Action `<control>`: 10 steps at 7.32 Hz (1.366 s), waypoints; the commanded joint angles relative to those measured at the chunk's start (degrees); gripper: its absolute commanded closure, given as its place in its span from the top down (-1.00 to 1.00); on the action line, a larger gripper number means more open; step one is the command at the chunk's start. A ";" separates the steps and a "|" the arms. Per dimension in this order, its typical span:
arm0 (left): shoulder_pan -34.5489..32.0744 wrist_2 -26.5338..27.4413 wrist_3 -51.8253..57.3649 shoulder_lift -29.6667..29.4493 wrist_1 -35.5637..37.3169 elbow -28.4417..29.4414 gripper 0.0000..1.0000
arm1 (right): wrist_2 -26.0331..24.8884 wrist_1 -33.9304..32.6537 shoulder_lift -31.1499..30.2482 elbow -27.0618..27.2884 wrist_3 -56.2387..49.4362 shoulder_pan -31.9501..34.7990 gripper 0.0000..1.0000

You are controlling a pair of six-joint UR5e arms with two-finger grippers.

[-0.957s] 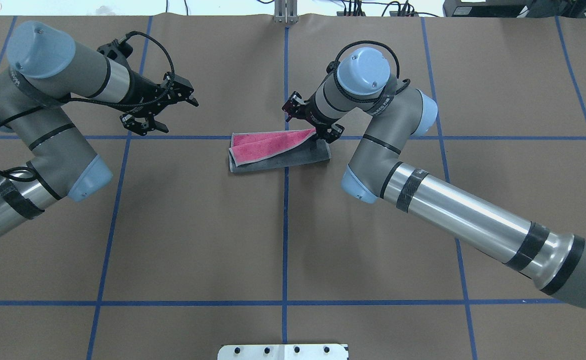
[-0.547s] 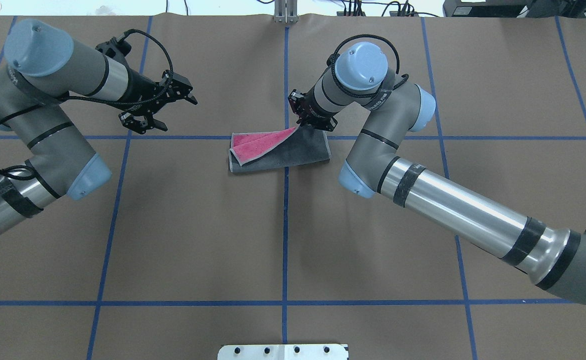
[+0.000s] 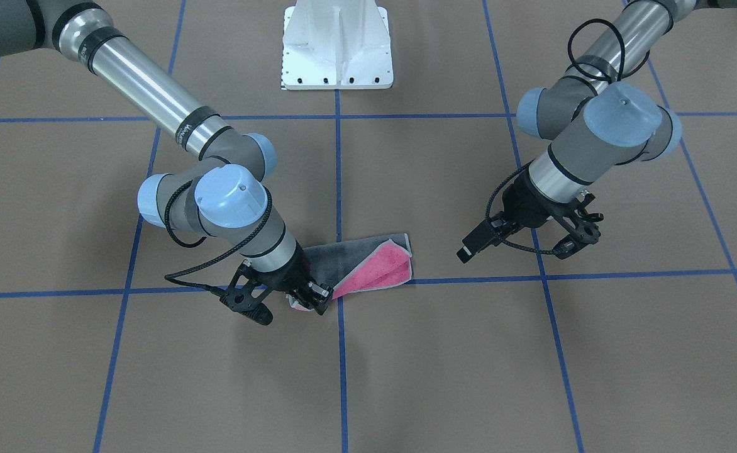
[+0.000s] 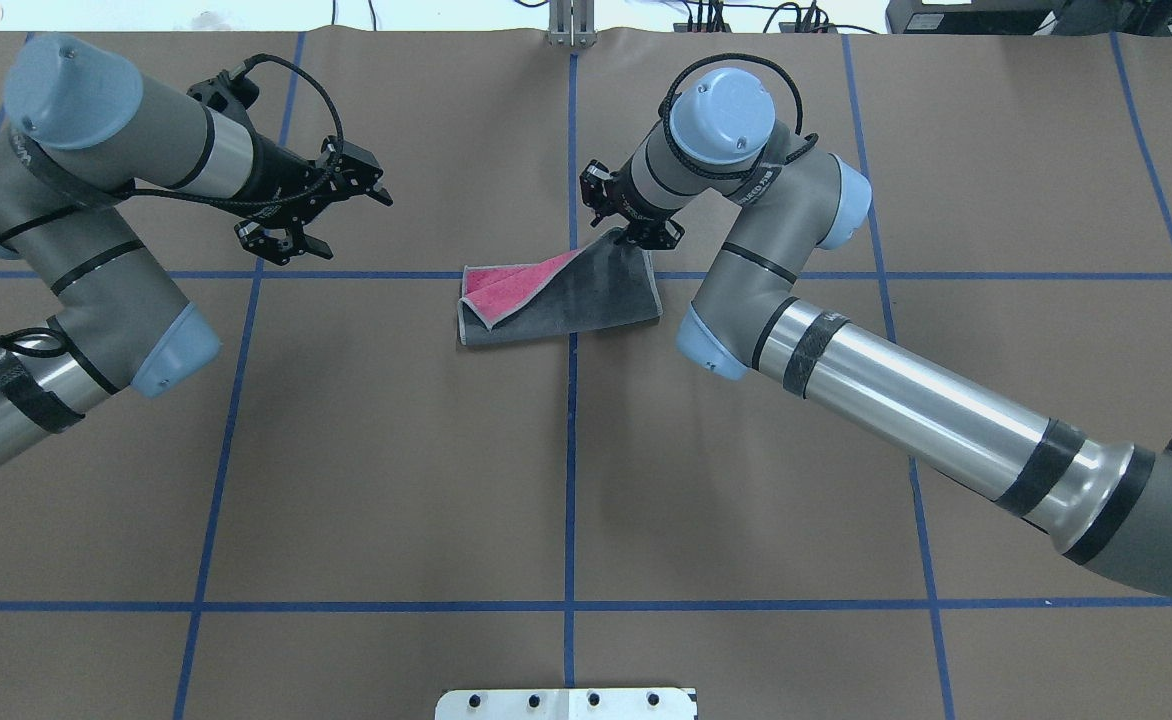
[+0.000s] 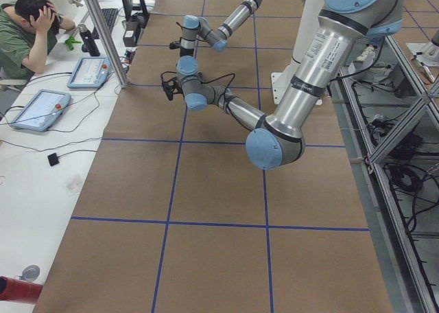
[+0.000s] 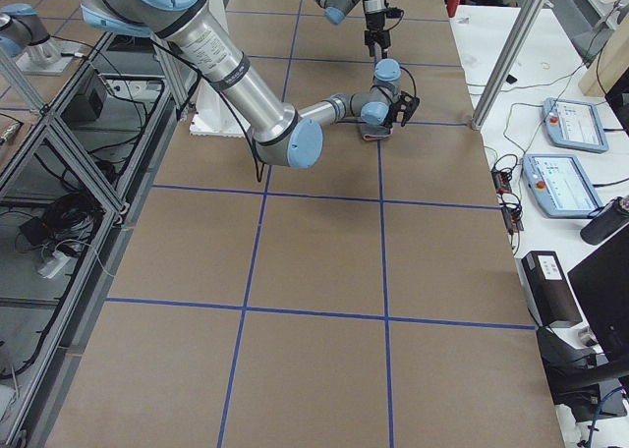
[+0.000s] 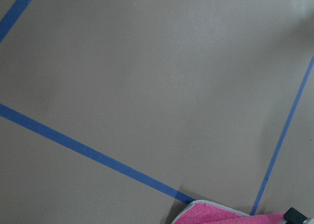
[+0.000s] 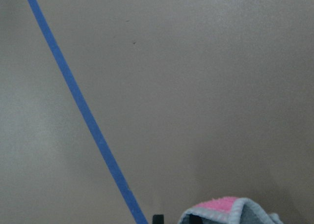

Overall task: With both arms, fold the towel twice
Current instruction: 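Grasp the strip end with the right gripper and lift it, then release and raise the right gripper while moving the left gripper to the towel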

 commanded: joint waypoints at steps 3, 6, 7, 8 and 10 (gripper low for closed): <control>-0.23 -0.09 0.00 -0.17 0.09 -0.61 1.00 | -0.44 0.24 0.77 -2.52 -0.34 0.36 0.92; 0.47 0.17 -0.79 -0.70 0.00 -1.67 1.00 | 0.08 0.42 4.03 -5.34 -1.65 2.73 0.95; 0.73 0.26 -0.97 -0.79 0.00 -1.93 1.00 | 3.04 0.42 4.03 -5.08 -3.05 4.91 0.96; 2.82 0.61 -0.88 -0.88 -0.70 -1.85 1.00 | 6.03 0.33 4.03 -4.73 -3.94 7.37 0.97; 7.91 5.86 -0.88 -0.88 -2.89 -1.76 1.00 | 10.87 0.24 3.77 -4.46 -6.49 11.07 0.97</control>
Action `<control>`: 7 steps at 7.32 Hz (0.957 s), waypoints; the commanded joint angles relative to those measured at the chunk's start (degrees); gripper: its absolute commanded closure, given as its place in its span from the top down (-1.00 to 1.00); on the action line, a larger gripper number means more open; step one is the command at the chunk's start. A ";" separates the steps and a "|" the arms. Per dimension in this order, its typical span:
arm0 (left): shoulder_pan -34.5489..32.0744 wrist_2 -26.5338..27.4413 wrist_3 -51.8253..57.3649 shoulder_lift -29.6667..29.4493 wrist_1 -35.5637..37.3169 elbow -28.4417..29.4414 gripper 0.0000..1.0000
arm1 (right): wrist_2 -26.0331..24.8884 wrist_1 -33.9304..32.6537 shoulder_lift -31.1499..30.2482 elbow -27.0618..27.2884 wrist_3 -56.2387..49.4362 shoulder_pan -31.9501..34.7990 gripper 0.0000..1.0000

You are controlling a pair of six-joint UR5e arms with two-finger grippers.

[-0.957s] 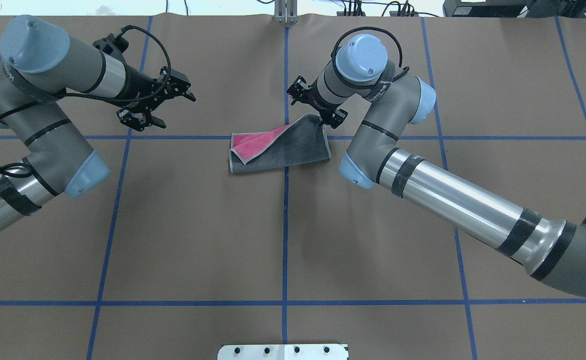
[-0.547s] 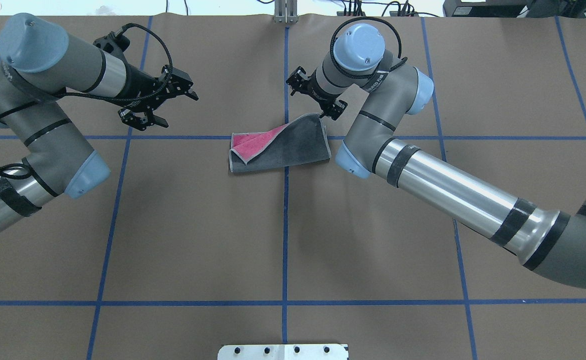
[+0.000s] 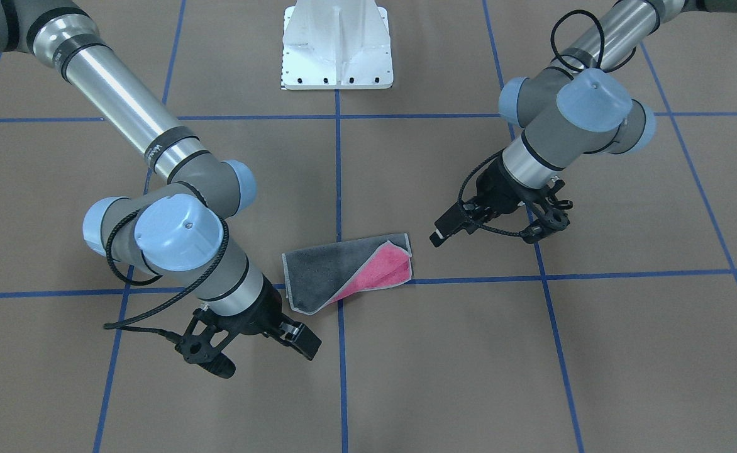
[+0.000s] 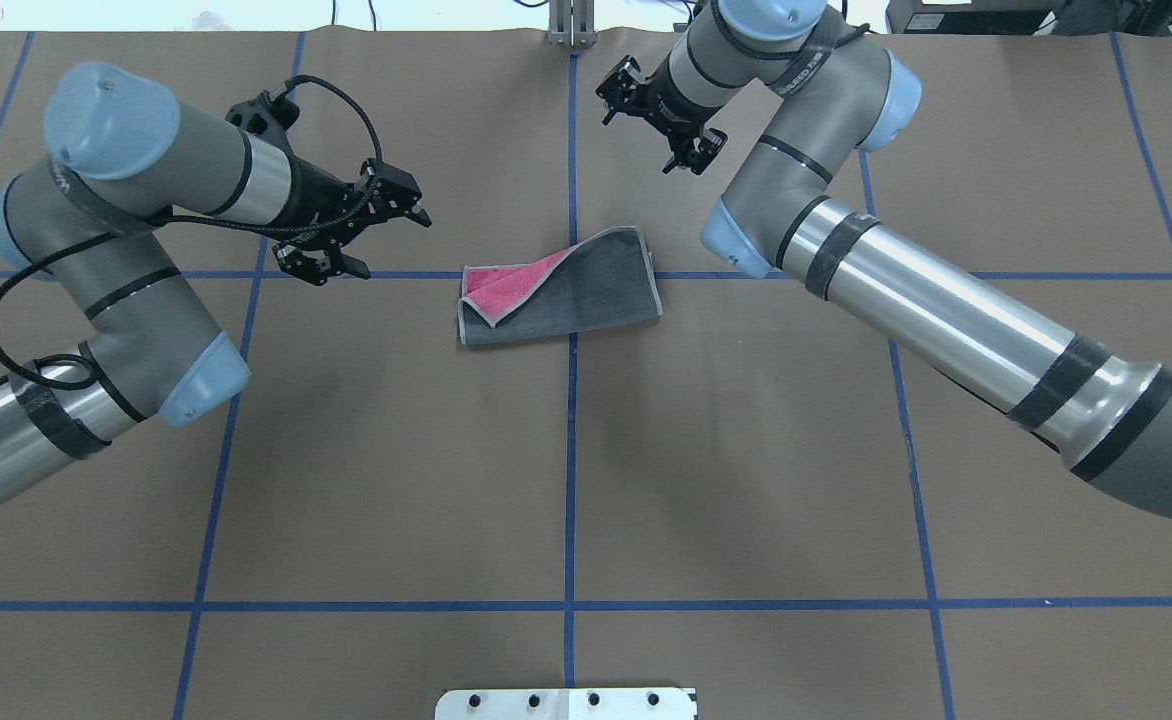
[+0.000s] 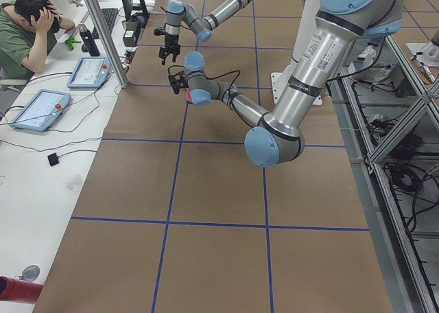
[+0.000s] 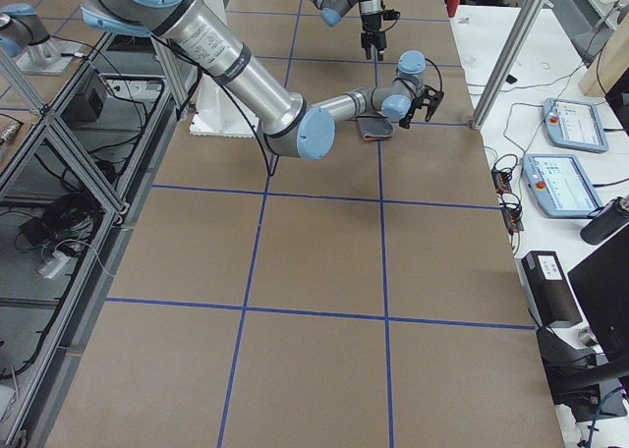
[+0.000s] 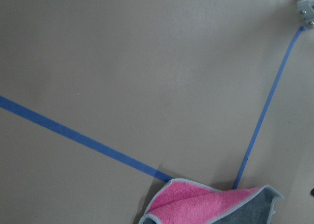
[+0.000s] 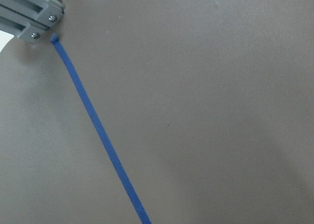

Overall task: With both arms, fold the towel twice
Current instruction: 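Release and raise the right gripper while moving the left gripper to the towel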

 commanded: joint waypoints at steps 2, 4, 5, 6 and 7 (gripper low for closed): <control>7.93 9.14 -2.40 -2.65 -2.29 0.47 1.00 | 3.86 -0.04 -0.37 0.64 -1.89 3.23 0.97; 9.80 12.17 -2.33 -4.42 -3.00 3.52 1.00 | 3.95 -0.13 -0.63 1.17 -2.06 3.41 0.97; 9.80 12.87 -2.07 -6.17 -6.22 8.07 1.00 | 3.95 -0.13 -1.33 2.30 -2.15 3.41 0.97; 9.80 14.53 -1.72 -6.19 -9.48 10.90 1.00 | 3.95 -0.13 -1.95 3.10 -2.15 3.41 0.97; 9.54 14.63 -1.63 -6.19 -9.77 11.45 1.00 | 3.95 -0.13 -2.13 3.10 -2.24 3.41 0.97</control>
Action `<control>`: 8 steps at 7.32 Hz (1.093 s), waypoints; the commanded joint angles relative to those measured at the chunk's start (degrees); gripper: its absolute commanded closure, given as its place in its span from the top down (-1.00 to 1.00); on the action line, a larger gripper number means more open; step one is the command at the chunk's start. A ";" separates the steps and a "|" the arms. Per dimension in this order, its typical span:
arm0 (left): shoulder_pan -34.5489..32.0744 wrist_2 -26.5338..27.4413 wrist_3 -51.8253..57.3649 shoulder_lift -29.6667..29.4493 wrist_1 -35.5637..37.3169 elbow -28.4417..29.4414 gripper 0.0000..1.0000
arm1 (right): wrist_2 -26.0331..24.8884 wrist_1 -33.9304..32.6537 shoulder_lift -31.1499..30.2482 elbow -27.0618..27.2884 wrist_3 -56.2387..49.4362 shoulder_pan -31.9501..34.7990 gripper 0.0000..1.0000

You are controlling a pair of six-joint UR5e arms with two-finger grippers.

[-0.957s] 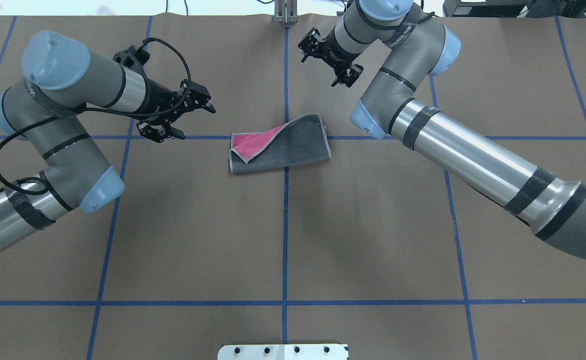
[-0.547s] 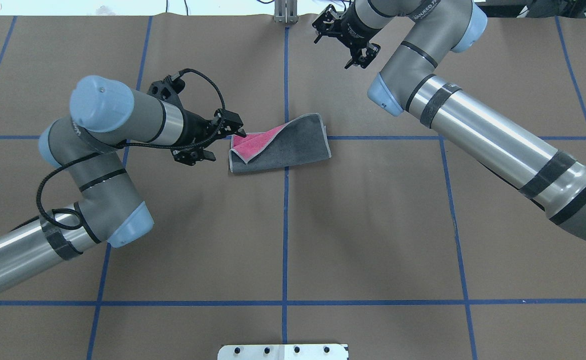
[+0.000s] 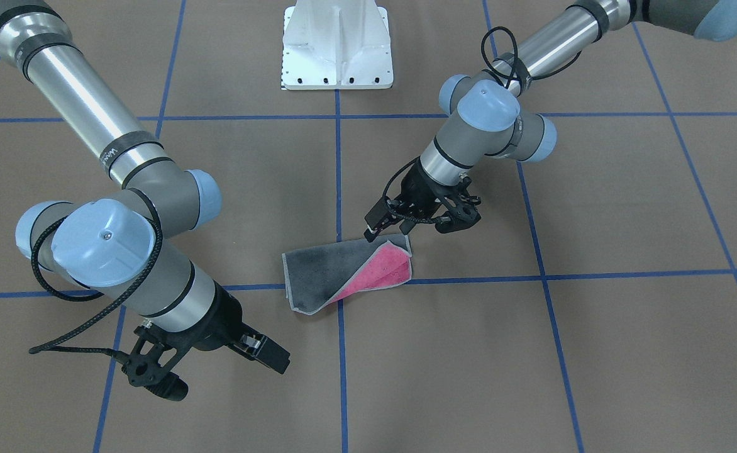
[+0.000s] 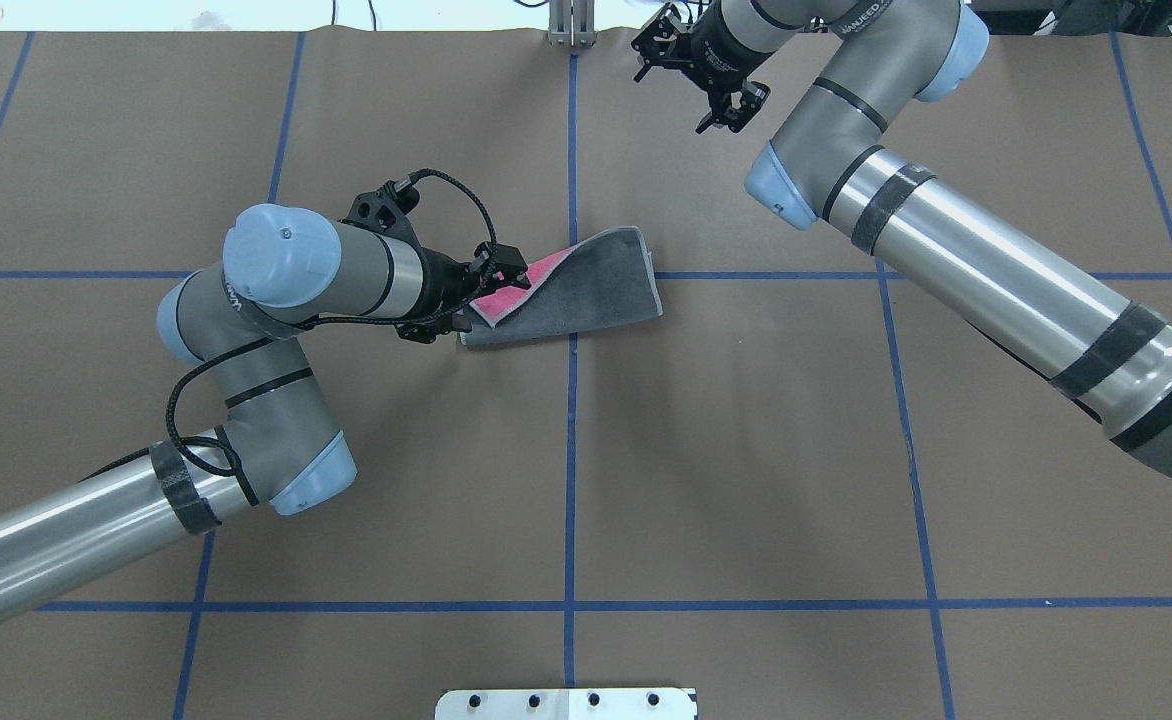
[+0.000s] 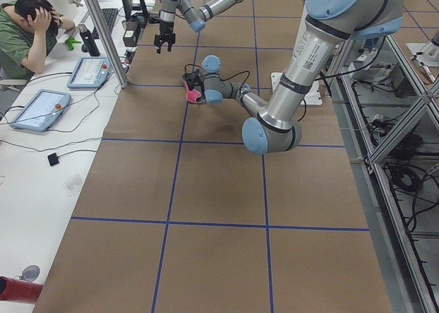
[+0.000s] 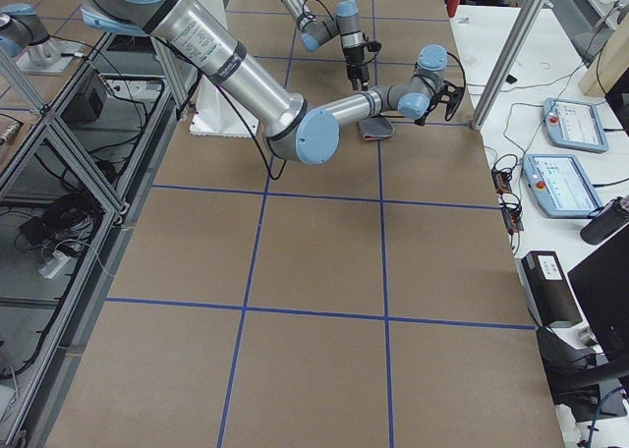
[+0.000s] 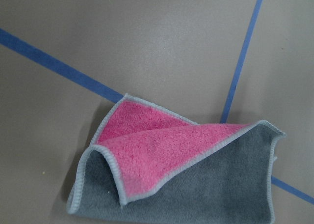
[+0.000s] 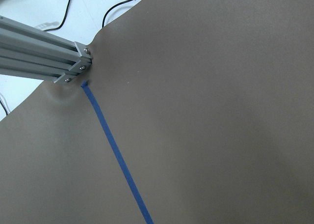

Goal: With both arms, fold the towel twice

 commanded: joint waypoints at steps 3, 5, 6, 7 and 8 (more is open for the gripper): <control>-0.24 0.79 1.01 -0.27 -1.73 2.28 1.00 | 0.00 0.00 -0.54 0.53 -0.17 0.00 0.97; -0.06 0.79 0.92 -0.36 -1.73 3.16 1.00 | 0.00 0.00 -0.97 0.79 -0.26 0.00 0.97; -0.06 0.79 0.83 -0.53 -1.73 3.34 1.00 | 0.00 0.00 -0.98 0.79 -0.87 0.00 0.97; 0.03 0.79 0.65 -0.62 -1.73 3.34 1.00 | 0.00 0.00 -1.06 0.79 -1.05 0.18 0.97; 0.11 0.88 0.39 -0.89 -1.64 3.42 1.00 | 0.09 0.00 -1.24 0.79 -1.05 0.18 0.97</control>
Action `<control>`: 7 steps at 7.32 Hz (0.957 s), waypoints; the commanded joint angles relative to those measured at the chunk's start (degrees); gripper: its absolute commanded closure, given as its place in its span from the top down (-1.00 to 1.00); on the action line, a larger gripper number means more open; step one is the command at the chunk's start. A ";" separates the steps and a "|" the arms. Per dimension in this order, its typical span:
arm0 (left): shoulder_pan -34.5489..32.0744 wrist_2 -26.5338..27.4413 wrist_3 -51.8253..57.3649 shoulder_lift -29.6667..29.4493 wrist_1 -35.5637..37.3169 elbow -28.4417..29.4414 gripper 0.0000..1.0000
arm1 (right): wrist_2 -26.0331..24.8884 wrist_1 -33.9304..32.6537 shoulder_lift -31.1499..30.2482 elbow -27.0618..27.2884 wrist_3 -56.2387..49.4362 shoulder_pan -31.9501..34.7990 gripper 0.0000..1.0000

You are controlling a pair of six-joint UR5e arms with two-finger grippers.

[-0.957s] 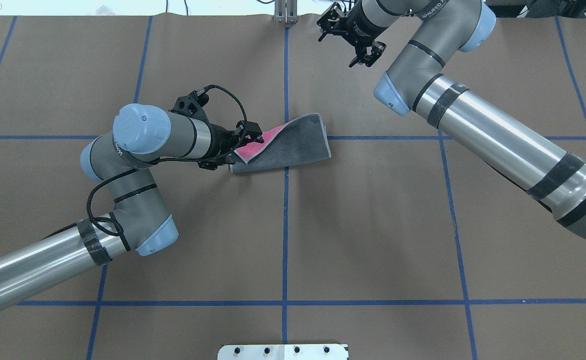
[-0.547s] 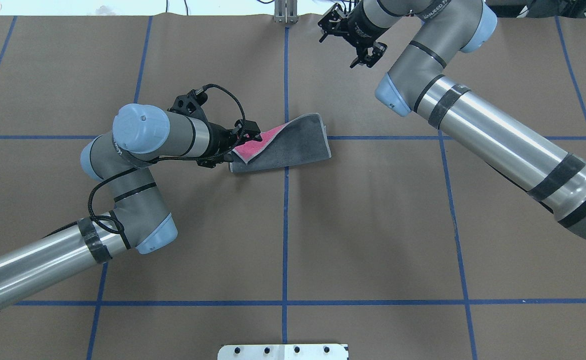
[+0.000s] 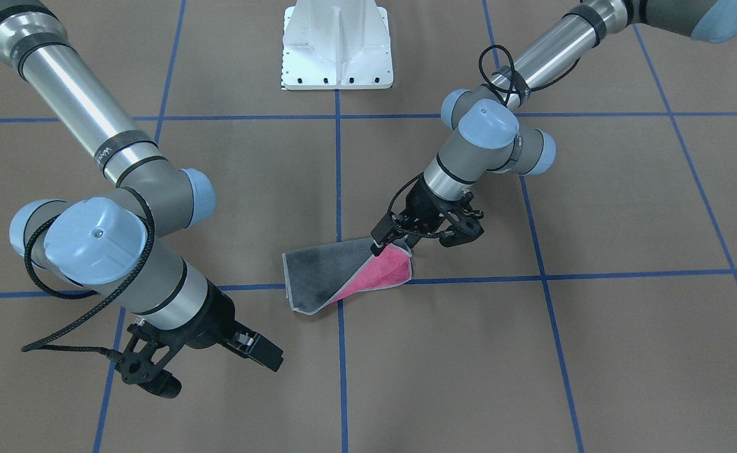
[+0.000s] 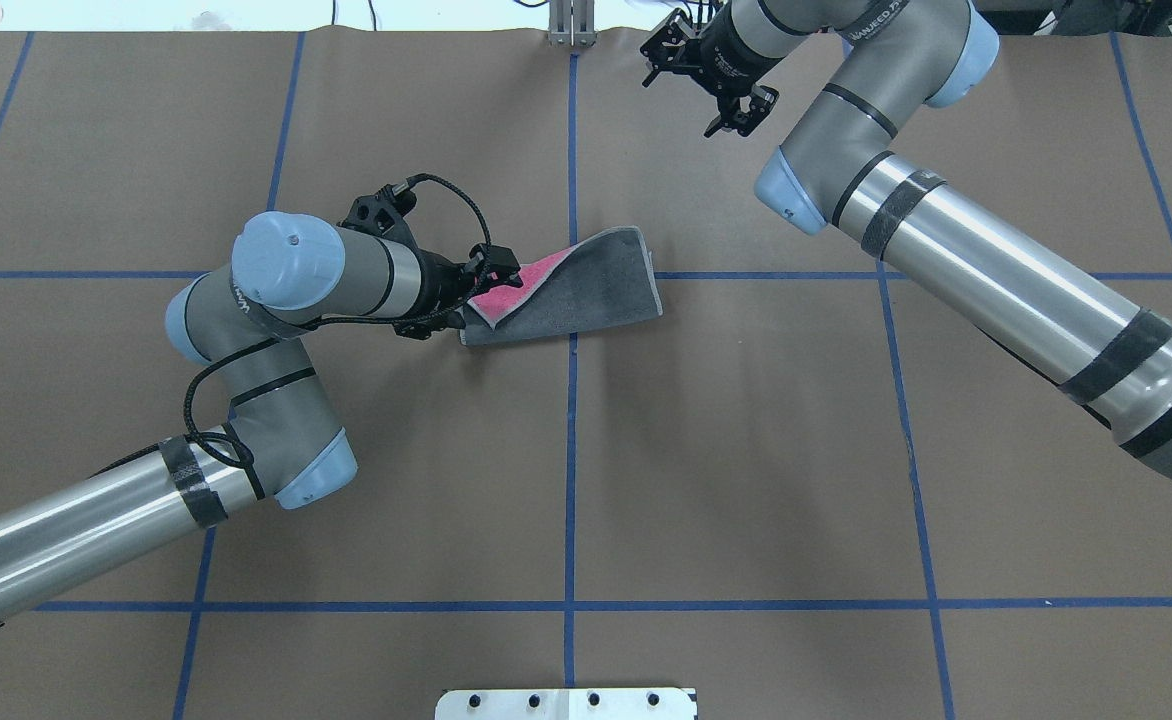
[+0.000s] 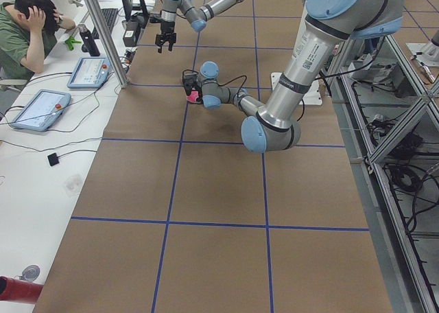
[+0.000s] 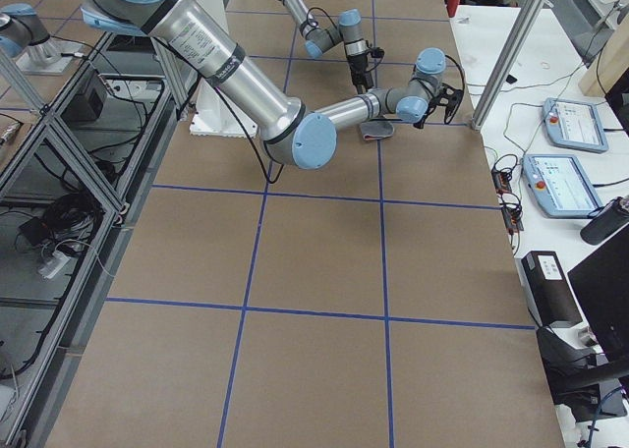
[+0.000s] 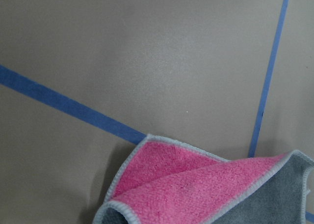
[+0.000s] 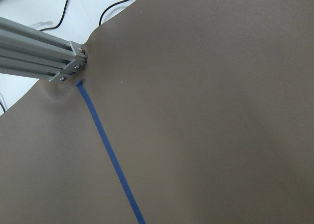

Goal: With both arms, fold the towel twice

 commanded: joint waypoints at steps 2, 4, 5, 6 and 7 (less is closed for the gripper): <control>0.09 0.07 -0.27 -2.35 -0.11 2.73 1.00 | 0.15 0.00 -0.26 0.01 -0.13 0.32 0.97; 0.09 0.15 -0.36 -5.34 -0.20 5.55 1.00 | 0.15 0.00 -0.26 0.01 -0.13 0.68 0.97; 0.01 0.07 -0.36 -5.44 -0.20 5.82 1.00 | 0.15 0.00 -0.26 0.01 -0.83 0.68 0.98; -0.08 0.15 -0.36 -5.52 -0.20 5.91 1.00 | 0.15 0.00 -0.17 0.01 -0.84 0.77 0.97; -0.52 0.07 -0.36 -5.52 -0.20 6.00 1.00 | 0.15 0.00 -0.26 0.01 -0.84 0.77 0.98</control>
